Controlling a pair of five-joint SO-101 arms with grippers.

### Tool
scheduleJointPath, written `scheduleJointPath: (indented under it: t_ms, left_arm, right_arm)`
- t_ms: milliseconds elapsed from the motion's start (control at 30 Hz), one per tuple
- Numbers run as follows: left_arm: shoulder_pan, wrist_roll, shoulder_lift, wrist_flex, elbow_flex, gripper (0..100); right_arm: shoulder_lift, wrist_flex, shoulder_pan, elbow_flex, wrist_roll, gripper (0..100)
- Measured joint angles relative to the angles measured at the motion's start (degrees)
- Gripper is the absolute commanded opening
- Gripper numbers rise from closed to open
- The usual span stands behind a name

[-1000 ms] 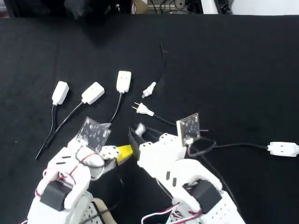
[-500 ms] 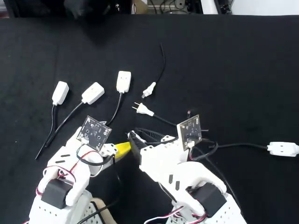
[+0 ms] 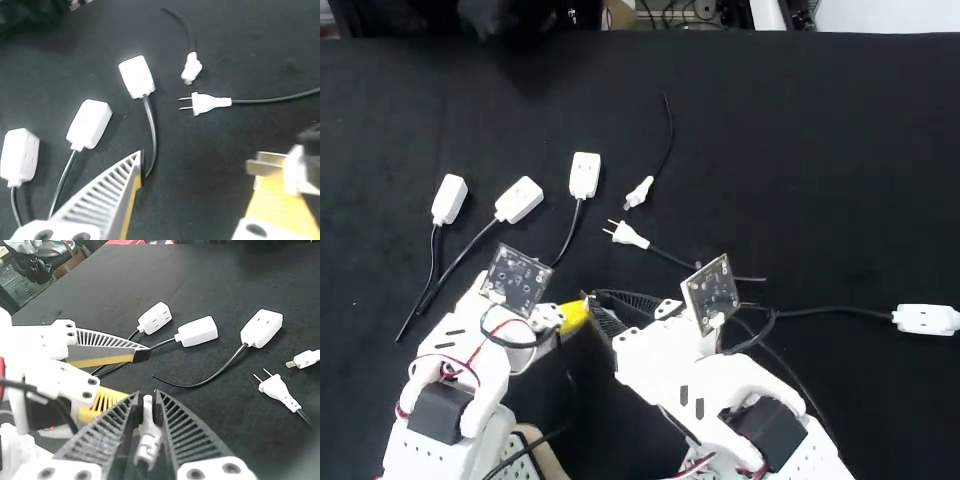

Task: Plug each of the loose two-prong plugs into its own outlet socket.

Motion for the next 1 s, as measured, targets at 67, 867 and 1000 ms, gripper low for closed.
scheduleJointPath:
  t_ms: [67, 867, 1000]
  left_arm:
    - [-1.1, 0.4, 0.0, 0.0, 0.0, 34]
    - [-8.4, -8.8, -0.3, 11.1, -1.1, 34]
    - [-18.0, -17.3, -0.4, 12.1, 0.4, 34]
  right_arm:
    - [0.0, 0.0, 0.0, 0.0, 0.0, 1.1]
    - [12.0, -16.4, 18.7, 13.0, 7.1, 1.1]
    - [16.2, -16.7, 21.3, 13.0, 7.1, 1.1]
